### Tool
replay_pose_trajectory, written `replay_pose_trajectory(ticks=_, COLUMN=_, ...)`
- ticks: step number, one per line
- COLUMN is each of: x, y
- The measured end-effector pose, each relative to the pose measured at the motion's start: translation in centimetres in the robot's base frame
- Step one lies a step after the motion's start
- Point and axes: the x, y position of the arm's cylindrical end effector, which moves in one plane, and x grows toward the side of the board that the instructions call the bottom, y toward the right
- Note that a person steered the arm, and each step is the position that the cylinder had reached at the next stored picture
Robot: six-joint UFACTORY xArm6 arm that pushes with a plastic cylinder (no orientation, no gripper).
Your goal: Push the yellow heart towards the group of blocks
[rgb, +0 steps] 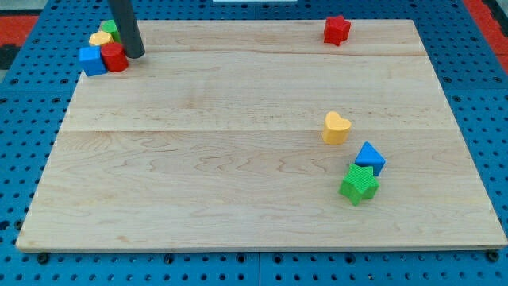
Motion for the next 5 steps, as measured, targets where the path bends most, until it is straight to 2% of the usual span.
replay_pose_trajectory(ticks=1, x=4.5, y=7.4)
replay_pose_trajectory(ticks=2, x=12.5, y=15.9)
replay_pose_trajectory(ticks=4, x=12.7, y=39.4)
replay_pose_trajectory(ticks=5, x=15.2, y=38.4)
